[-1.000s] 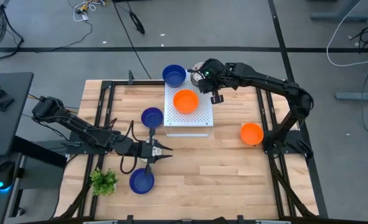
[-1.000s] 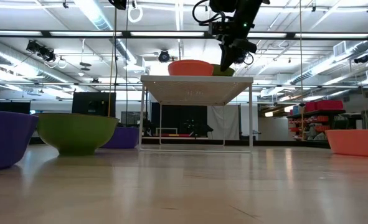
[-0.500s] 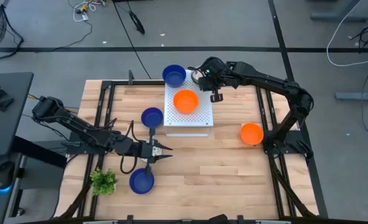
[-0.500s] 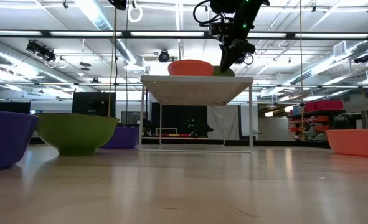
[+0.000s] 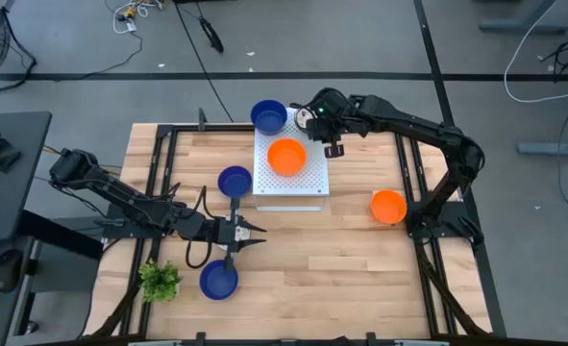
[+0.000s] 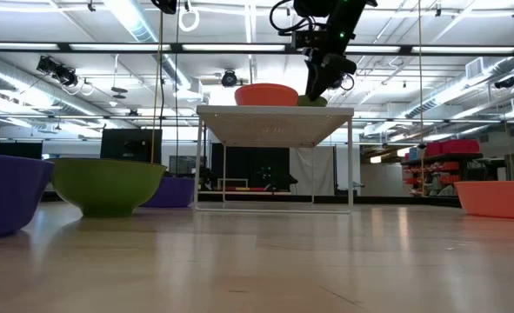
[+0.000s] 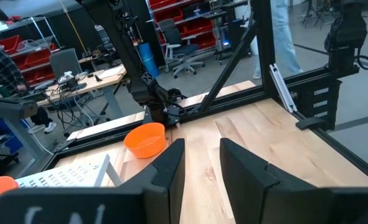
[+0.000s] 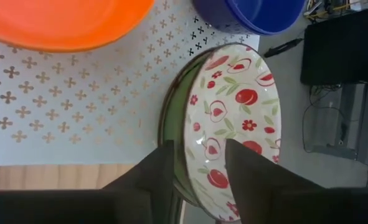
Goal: Pick & Place Mini bowls
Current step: Stack the right white patterned bowl on top of the other white patterned bowl on the shelf
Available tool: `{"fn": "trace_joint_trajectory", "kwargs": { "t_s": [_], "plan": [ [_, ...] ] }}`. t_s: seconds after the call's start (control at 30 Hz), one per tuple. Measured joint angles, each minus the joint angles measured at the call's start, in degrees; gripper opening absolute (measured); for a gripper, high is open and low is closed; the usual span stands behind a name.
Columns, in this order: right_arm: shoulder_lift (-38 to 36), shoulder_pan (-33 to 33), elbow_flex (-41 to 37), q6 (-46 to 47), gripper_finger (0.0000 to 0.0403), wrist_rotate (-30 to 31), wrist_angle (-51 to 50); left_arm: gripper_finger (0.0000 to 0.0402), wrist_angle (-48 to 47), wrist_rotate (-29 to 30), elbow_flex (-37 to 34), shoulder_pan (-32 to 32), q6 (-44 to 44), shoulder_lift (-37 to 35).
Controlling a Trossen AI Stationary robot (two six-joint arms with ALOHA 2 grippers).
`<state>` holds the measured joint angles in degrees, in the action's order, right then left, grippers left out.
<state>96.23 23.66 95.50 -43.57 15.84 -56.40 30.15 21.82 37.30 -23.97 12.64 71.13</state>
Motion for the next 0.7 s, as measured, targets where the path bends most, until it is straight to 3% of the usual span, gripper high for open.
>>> {"fn": "trace_joint_trajectory", "kwargs": {
  "t_s": [0.2, 0.53, 0.7],
  "plan": [
    [-0.65, -1.47, 0.00, 0.09, 0.0143, -0.31, -2.43, 0.0106, 0.01, 0.00, 0.00, -0.03, 0.00, 0.00],
    [-2.78, -1.21, 0.00, 2.60, 0.0016, -0.40, -4.94, 0.0106, 0.01, -0.21, 0.00, -0.04, -0.02, 0.00],
    [-2.89, 0.42, 0.00, 4.55, 0.0010, -0.48, -5.10, 0.0106, 0.04, -0.22, 0.00, -0.02, -0.04, 0.00]
  ]
}}
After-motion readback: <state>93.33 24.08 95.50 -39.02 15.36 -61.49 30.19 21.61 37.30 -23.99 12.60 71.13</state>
